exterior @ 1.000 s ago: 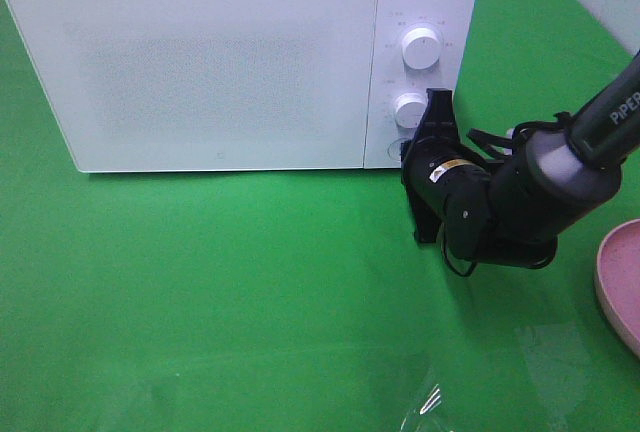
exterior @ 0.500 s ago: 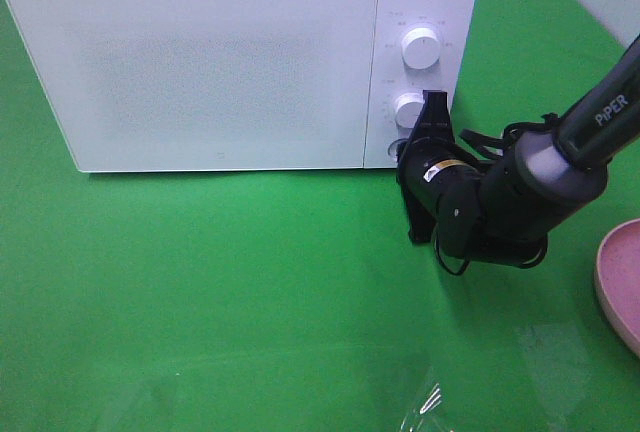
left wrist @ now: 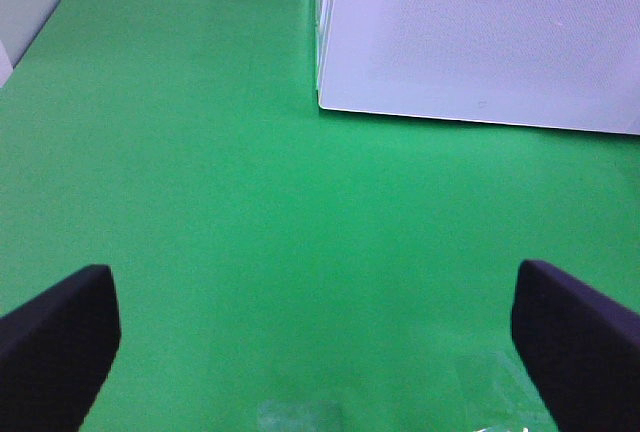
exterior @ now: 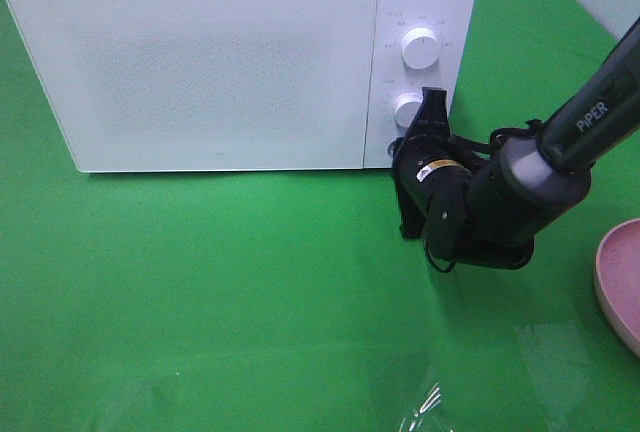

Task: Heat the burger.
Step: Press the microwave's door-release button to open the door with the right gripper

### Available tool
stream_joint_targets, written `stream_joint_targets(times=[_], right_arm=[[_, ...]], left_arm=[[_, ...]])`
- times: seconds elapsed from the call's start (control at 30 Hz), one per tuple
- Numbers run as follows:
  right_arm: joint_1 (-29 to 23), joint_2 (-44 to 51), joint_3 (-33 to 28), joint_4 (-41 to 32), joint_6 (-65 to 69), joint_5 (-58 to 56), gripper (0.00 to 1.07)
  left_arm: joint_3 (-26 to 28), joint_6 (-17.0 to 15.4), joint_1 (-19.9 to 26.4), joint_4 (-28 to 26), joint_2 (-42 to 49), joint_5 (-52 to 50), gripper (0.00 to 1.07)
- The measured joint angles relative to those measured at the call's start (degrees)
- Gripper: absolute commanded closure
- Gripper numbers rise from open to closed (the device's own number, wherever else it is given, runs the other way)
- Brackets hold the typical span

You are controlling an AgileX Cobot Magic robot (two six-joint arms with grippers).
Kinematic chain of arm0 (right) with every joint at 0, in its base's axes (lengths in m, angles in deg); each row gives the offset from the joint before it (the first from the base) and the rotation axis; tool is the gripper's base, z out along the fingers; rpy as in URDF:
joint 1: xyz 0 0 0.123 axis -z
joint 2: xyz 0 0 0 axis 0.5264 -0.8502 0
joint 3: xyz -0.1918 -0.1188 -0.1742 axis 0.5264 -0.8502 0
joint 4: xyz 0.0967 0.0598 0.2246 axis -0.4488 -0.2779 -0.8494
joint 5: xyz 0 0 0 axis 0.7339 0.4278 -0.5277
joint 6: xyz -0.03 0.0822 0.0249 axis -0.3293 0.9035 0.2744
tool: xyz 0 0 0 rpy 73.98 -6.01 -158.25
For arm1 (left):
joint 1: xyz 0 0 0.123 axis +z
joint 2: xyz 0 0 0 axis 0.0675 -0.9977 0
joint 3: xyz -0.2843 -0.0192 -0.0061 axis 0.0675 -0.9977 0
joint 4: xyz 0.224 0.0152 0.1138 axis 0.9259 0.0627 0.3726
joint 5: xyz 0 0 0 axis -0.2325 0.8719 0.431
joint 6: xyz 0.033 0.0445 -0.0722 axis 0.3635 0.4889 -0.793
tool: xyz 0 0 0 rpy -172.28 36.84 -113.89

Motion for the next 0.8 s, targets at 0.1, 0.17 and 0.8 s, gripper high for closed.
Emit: stream_joint_targets(times=[0.1,0.17,0.8], right_arm=[[0.1,-0.7,1.1,-0.9,-0.8,-0.9,1.07],[0.0,-0.9,1.4,-1.1,-1.1,-0.9,1.07],[-0.5,-1.3,2.1,-3.0,-2.5,-0.9,1.07]], left_arm=[[0.0,0.0,0.0,0.0,0.0,0.0,0.08],[0.0,0.0,0.0,0.0,0.0,0.0,0.08],[0.0,0.0,0.0,0.0,0.0,-0.1,0.08]])
